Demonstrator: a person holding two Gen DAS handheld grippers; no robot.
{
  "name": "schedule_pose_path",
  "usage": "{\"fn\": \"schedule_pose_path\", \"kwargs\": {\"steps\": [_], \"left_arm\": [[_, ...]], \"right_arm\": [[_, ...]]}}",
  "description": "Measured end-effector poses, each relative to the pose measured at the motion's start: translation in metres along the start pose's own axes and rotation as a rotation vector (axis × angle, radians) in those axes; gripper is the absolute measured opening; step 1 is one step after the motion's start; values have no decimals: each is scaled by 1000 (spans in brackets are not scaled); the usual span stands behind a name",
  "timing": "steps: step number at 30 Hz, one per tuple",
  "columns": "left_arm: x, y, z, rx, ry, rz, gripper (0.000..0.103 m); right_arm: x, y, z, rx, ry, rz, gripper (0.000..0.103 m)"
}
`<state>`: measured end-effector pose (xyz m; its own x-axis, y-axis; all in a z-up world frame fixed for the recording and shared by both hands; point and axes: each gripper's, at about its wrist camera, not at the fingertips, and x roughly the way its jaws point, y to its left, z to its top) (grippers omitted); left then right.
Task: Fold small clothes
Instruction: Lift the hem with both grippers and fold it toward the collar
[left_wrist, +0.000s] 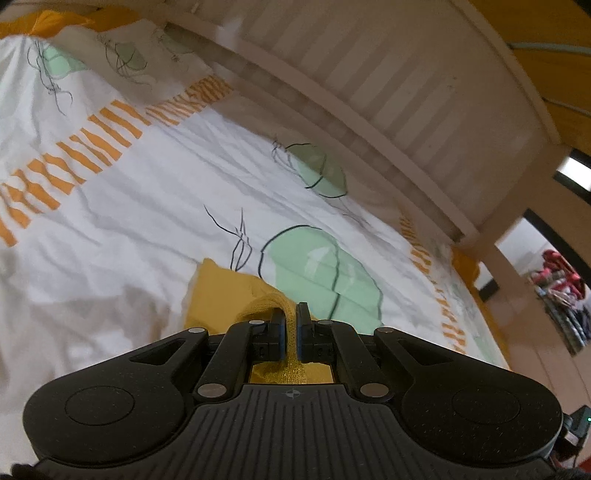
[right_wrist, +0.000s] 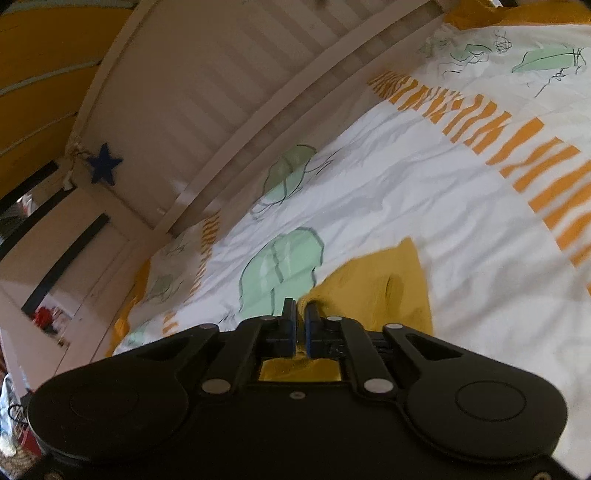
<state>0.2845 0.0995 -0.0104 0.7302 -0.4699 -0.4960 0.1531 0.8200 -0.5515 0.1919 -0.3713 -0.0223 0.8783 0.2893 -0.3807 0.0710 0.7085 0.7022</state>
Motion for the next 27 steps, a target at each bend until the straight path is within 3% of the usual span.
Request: {"fn": "schedule_pose_path", "kwargs": {"steps": [7,21,23,25,27], "left_arm": [[52,14,6,-3,40,56,5],[111,41,15,-53,82,123,7],[117,45,17,-61,99,123,18],[114,46,19,-57,55,139,48],[108,45,23,-42,-3,142,64]], "right_arm": [[49,-18,10,-22,22,-72,12],[109,-39,26,-1,50,-188,13],[113,-45,26,14,49,-202,19],[113,-49,25,23,35,-216,20],[109,-51,26,19,15,-220,24]]}}
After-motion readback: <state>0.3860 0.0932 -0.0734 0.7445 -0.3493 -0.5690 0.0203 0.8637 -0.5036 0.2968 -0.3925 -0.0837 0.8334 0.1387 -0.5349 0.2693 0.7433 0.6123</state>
